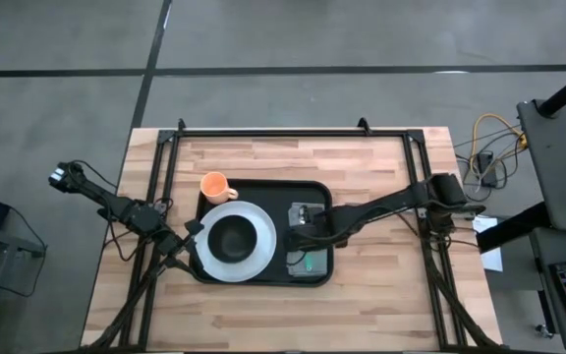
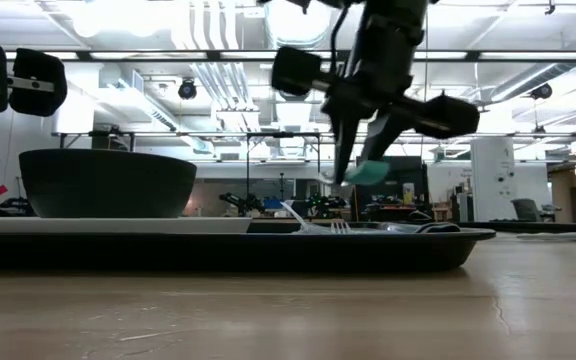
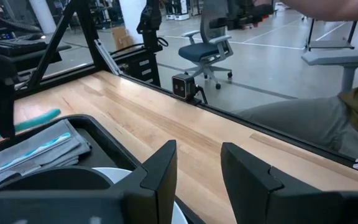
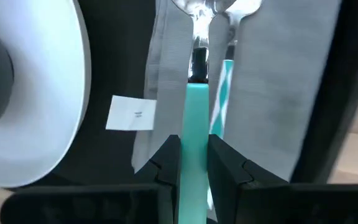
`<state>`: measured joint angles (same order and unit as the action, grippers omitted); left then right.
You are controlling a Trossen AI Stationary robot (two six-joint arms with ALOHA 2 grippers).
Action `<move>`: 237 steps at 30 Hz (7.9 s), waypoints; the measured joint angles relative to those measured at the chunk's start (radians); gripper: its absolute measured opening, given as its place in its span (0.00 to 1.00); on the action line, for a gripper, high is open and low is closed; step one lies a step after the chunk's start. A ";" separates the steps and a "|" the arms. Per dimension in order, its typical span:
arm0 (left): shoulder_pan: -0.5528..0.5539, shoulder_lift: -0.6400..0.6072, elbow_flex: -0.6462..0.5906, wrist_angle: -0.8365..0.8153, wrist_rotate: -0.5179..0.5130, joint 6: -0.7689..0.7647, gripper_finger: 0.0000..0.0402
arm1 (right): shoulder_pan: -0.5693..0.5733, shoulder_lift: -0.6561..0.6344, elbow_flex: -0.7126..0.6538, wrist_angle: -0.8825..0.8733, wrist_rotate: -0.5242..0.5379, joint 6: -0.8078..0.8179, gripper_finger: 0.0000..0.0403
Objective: Set up tray
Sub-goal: Put the blue spoon on the left side of the blue patterned fork, then put the blue patterned table knife on the right side of the blue patterned fork
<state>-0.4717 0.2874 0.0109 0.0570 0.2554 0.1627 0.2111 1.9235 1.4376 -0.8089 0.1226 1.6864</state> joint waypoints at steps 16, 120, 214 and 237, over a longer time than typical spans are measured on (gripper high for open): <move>0.000 0.000 0.000 0.000 0.000 0.000 0.27 | 0.000 0.170 0.114 0.005 -0.018 0.055 0.10; 0.000 0.000 0.000 -0.001 0.000 0.000 0.27 | -0.122 -0.106 0.069 -0.471 0.082 -0.549 0.41; 0.001 0.000 0.000 -0.001 0.000 0.000 0.27 | -0.437 -0.528 -0.806 -0.014 -0.188 -0.630 0.03; 0.001 0.000 0.000 -0.001 0.000 0.000 0.27 | -0.072 -0.371 -0.476 -0.008 -0.123 -0.027 0.03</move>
<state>-0.4708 0.2874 0.0105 0.0563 0.2554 0.1630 0.1392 1.5530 0.9612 -0.8170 -0.0005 1.6590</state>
